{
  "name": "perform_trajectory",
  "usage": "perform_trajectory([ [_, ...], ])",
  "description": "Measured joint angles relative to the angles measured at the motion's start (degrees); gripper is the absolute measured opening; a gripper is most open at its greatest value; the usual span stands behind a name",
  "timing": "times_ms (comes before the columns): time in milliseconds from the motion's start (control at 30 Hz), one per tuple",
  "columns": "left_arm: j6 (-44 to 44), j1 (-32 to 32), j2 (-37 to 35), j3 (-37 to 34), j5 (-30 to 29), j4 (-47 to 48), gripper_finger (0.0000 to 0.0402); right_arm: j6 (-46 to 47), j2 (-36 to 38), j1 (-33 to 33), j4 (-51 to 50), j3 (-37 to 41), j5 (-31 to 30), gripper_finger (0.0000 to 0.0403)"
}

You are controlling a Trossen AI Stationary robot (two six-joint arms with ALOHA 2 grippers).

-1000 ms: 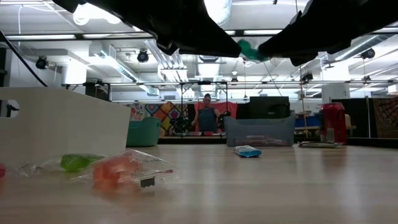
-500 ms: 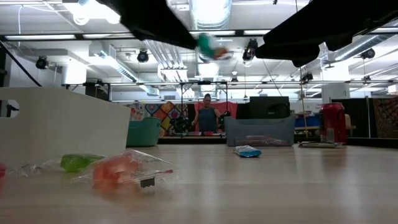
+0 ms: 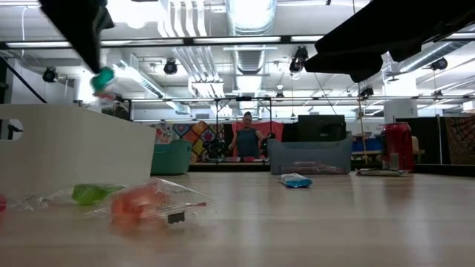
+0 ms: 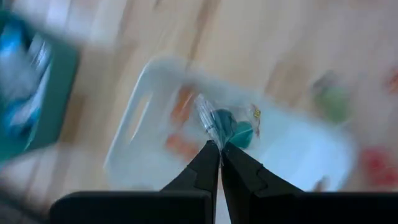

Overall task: Sort candy
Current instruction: Put the blue gummy candy into the white bin, then put the white chocolate bar into the green bin

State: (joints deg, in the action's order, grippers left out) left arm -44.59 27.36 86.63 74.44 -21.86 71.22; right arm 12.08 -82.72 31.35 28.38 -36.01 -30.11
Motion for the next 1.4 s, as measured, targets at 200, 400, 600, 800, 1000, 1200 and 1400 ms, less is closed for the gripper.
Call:
perform_trajectory([
  [200, -3.96, -0.81, 0.35, -3.35, 1.89, 7.56, 0.0, 0.41, 0.0, 0.0, -0.21, 0.0, 0.02, 0.0219],
  [400, -5.08, -1.12, 0.39, -8.61, 1.94, 4.56, 0.0, 1.53, 0.0, -0.02, -0.66, 0.0, 0.02, 0.0219],
  [600, -8.15, -1.18, 0.39, -10.39, 1.94, 4.81, 0.0, 6.21, 0.0, -0.76, -0.72, 0.0, -0.01, 0.0219],
  [800, -8.46, -1.21, 0.39, -10.39, 1.94, 4.39, 0.0, 15.68, 0.0, -2.81, -3.47, 0.0, -0.07, 0.0219],
  [1000, -8.31, -1.21, 0.39, -10.39, 2.55, 4.39, 0.0032, 20.88, 0.13, -3.72, -7.76, 0.0, 0.13, 0.0219],
  [1200, -7.93, -1.21, 0.39, -10.39, 2.55, 4.42, 0.0087, 25.06, 1.9, -4.35, -11.99, 0.0, 0.54, 0.0219],
  [1400, -6.04, -1.17, 0.39, -9.49, 2.52, 4.33, 0.0122, 31.74, 5.79, -5.54, -19.93, 0.0, 0.73, 0.0219],
])
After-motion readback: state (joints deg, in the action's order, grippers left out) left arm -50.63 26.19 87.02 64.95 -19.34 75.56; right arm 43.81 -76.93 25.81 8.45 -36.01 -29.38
